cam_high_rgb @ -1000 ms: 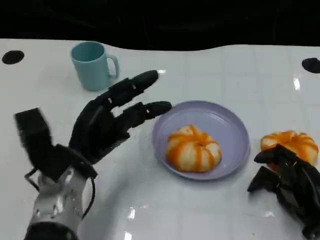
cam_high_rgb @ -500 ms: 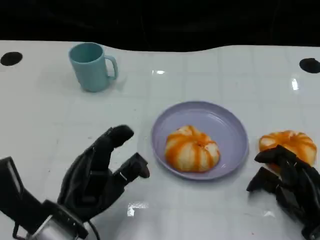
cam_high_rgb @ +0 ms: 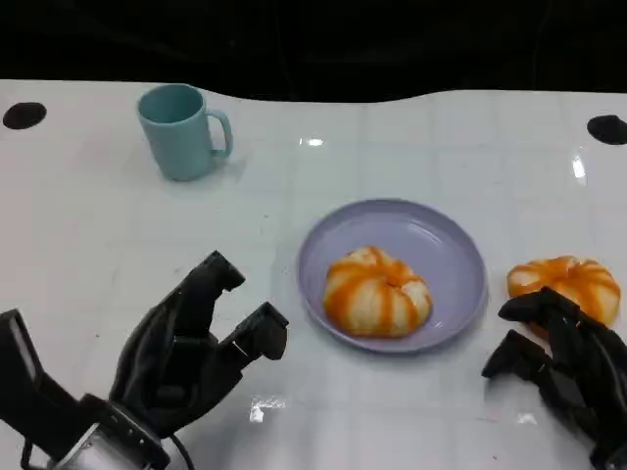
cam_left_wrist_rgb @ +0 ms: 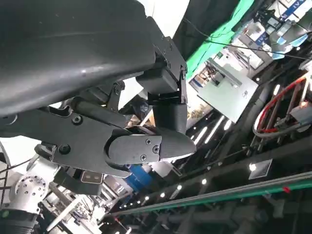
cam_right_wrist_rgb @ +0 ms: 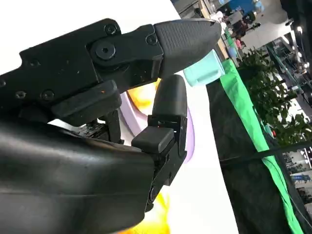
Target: Grasp the bread from the table and place it into the plate.
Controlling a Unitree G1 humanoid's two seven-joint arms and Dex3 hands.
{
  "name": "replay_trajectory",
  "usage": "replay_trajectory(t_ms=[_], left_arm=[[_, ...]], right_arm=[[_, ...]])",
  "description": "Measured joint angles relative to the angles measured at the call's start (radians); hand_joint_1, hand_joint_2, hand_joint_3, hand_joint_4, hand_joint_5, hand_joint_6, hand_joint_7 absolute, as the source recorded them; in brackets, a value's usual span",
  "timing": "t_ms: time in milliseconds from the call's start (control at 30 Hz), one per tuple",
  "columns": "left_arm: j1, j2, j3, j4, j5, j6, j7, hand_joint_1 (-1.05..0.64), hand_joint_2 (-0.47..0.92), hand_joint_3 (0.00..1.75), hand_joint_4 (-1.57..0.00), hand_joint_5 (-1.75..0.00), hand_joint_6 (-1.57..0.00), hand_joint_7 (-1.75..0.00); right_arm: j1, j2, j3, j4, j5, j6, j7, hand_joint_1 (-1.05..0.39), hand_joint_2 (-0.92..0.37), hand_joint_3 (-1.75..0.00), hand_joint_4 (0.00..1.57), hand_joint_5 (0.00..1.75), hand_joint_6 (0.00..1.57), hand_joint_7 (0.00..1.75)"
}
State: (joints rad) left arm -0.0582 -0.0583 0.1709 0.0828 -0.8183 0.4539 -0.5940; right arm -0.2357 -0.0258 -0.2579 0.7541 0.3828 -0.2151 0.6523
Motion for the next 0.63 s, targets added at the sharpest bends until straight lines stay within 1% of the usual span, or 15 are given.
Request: replay_trajectory(t_ms=[200,267,300,400,433,467,500,633], left_arm=[[0.0,0.0,0.001,-0.001,0.0,0.002,0.0,-0.59,0.92,0.4,-0.75,-1.75,-0.57,-1.42],[0.005,-0.001,0.0,-0.003,0.005,-0.004,0.0,-0.57,0.92,0.35,-0.81,-1.75,-0.61,-1.61],[0.019,-0.001,-0.003,-0.004,0.019,-0.018,-0.001,-0.57,0.92,0.35,-0.81,-1.75,-0.62,-1.64],[0.085,-0.001,-0.018,0.002,0.058,-0.039,-0.001,-0.57,0.92,0.34,-0.82,-1.75,-0.62,-1.67],[0.096,-0.001,-0.019,0.005,0.066,-0.039,-0.001,-0.57,0.92,0.32,-0.83,-1.75,-0.63,-1.67],[0.099,-0.001,-0.02,0.013,0.074,-0.053,-0.004,-0.57,0.92,0.26,-0.85,-1.75,-0.64,-1.7],[0.098,-0.001,-0.02,0.026,0.086,-0.076,-0.004,-0.57,0.92,0.24,-0.85,-1.75,-0.65,-1.71],[0.086,-0.004,-0.02,0.074,0.123,-0.133,-0.005,-0.56,0.92,0.25,-0.85,-1.75,-0.63,-1.74]], right_arm=[[0.0,0.0,0.0,0.0,0.0,0.0,-0.003,-0.53,-0.92,-0.2,0.66,1.55,0.61,1.23],[0.0,0.0,0.001,0.0,0.0,0.0,-0.003,-0.54,-0.92,-0.19,0.65,1.55,0.6,1.22],[0.0,0.0,0.002,0.0,0.0,0.0,-0.003,-0.54,-0.92,-0.19,0.65,1.55,0.6,1.21],[0.001,-0.003,0.001,0.0,0.0,-0.002,-0.003,-0.54,-0.92,-0.19,0.65,1.55,0.6,1.21],[0.001,-0.005,0.0,0.0,0.0,-0.002,-0.003,-0.54,-0.92,-0.21,0.66,1.56,0.61,1.21],[0.0,-0.007,0.0,0.006,0.0,-0.006,-0.002,-0.55,-0.92,-0.23,0.67,1.57,0.62,1.21],[-0.002,-0.008,0.001,0.015,-0.003,-0.015,0.0,-0.56,-0.92,-0.23,0.67,1.57,0.62,1.21],[-0.008,-0.015,0.003,0.04,-0.018,-0.045,0.004,-0.55,-0.92,-0.23,0.69,1.57,0.63,1.21]])
